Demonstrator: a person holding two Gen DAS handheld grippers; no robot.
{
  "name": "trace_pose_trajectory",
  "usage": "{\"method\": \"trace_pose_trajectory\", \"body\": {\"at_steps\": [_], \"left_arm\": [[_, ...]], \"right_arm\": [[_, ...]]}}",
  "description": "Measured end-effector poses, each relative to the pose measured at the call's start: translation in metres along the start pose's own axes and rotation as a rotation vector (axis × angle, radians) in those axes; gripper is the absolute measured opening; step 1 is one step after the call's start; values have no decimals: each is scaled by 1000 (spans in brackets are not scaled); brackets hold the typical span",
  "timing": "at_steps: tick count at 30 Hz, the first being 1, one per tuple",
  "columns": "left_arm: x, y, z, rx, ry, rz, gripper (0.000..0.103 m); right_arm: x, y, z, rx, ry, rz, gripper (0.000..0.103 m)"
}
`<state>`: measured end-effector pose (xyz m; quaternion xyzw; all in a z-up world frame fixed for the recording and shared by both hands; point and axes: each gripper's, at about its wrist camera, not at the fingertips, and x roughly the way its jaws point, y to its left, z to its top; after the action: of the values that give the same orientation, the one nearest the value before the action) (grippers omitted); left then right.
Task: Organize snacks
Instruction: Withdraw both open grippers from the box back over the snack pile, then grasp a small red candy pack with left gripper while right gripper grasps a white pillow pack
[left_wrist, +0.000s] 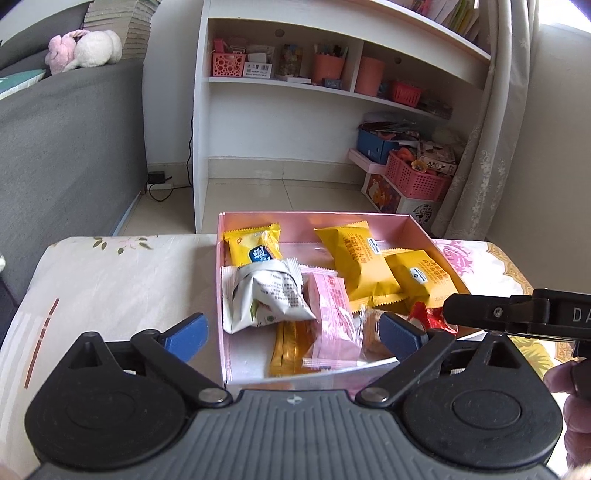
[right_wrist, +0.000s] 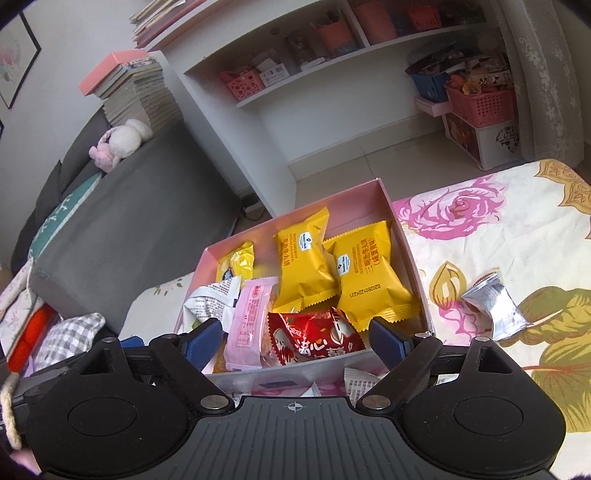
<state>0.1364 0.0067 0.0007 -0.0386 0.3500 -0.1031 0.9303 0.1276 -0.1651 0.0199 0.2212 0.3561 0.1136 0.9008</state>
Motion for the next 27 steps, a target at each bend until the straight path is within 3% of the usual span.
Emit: {"method": "trace_pose_trajectory", "body": {"at_steps": [13,20,27], "left_arm": [[-29,13,-40,-116,46,12,103],[-37,14,-54,-115,89,-22,103],[-43,23,-64,-189,97,-39,103]], "right_arm": [[-33,3,-19,-116,4,-46,93],[-42,-2,-35,-163,34,-78,94],[-47,-14,-45,-165,54,-114,94]]}}
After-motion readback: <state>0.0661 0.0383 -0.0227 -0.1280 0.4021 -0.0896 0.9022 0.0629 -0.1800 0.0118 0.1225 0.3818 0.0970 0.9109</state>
